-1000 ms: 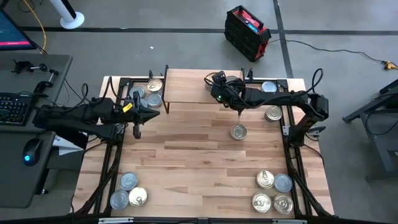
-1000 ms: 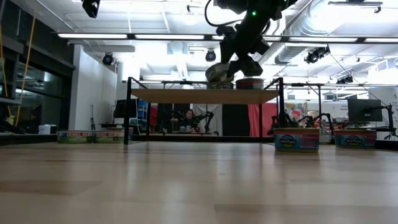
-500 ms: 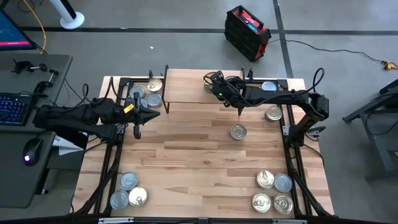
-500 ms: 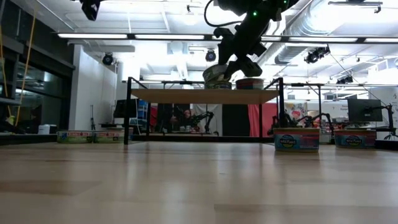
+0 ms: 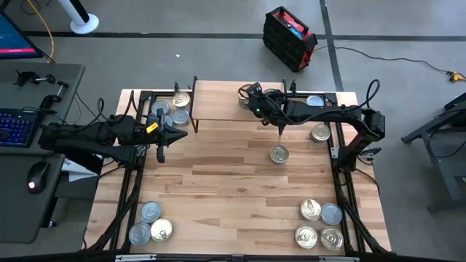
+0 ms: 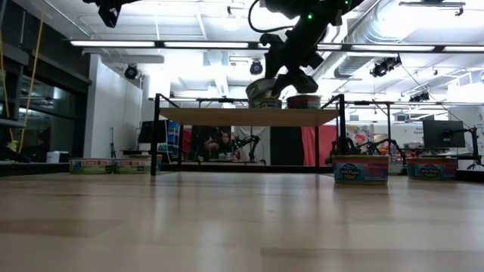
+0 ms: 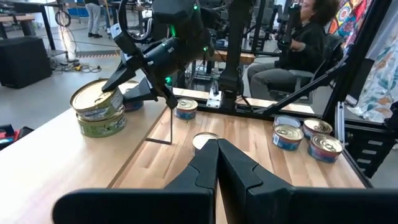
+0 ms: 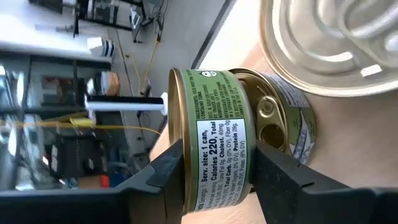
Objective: Stack canned seafood by type on shelf
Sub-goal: Stack the green tuna can on top of the other green tuna can on the shelf
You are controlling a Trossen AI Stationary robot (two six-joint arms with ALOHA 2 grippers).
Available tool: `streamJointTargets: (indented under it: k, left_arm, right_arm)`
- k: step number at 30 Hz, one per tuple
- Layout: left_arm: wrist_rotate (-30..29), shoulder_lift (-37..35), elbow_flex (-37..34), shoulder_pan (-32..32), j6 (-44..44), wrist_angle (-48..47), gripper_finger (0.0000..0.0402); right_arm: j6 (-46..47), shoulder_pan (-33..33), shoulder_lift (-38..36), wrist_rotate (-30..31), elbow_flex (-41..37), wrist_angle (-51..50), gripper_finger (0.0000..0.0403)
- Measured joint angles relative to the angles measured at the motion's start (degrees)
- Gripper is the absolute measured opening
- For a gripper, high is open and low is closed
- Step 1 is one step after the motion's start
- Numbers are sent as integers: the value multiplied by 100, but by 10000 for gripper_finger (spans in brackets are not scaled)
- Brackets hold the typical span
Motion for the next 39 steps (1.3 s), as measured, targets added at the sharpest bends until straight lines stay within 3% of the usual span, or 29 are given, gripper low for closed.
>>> streamJointTargets:
  k: [16, 24, 39]
  left_arm:
    - [-110, 0, 0, 1, -186, 10, 0]
    - [-140, 0, 0, 0, -192, 52, 0]
    - [-262, 0, 0, 0, -193, 184, 0]
  right_arm:
    - [1048, -40, -37, -262, 116, -464, 147]
    - [1128, -169, -3, -501, 814, -1799, 147]
    - [1089, -224, 257, -884, 846, -1236, 147]
